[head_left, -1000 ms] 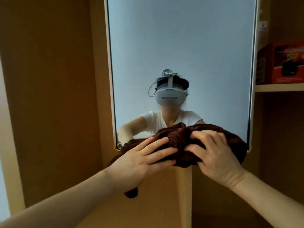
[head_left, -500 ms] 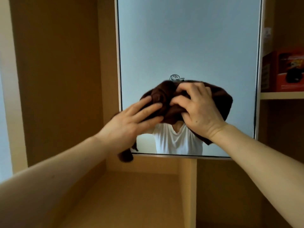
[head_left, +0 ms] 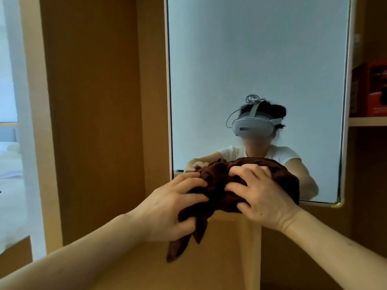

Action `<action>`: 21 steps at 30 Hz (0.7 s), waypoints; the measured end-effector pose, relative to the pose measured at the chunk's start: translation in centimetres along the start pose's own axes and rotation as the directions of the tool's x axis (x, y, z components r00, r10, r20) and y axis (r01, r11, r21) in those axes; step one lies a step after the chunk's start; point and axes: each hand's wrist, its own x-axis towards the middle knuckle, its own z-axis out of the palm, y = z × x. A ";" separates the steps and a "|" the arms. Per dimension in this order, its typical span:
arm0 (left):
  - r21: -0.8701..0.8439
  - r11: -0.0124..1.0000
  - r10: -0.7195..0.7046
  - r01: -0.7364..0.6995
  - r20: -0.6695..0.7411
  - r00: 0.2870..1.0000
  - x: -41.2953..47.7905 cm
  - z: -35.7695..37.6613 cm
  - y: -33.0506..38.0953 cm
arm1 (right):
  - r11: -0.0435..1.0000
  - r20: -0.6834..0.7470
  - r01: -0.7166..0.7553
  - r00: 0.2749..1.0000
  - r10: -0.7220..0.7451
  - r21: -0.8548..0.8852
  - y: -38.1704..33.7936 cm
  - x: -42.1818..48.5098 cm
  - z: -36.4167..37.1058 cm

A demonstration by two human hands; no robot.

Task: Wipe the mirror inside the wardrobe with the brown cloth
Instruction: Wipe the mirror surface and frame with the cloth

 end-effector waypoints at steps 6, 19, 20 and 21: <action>-0.386 0.837 -0.497 0.387 -0.241 0.834 1.3 -1.1 -1.1 | 0.999 -0.004 -0.018 1.000 0.018 0.045 -0.3 0.1 -0.3; -0.866 -0.141 -0.830 0.479 0.367 0.419 4.4 -0.1 -3.7 | 0.968 -0.071 -0.215 0.972 0.226 0.130 -1.5 6.1 -4.0; -0.865 -0.143 -0.826 0.481 0.372 0.424 4.6 -0.3 -3.4 | 0.967 -0.084 -0.218 0.969 0.231 0.134 -1.2 7.6 -4.6; -0.872 -0.146 -0.821 0.468 0.370 0.434 4.6 -0.5 -3.3 | 0.967 -0.105 -0.219 0.967 0.233 0.130 -0.7 9.2 -5.2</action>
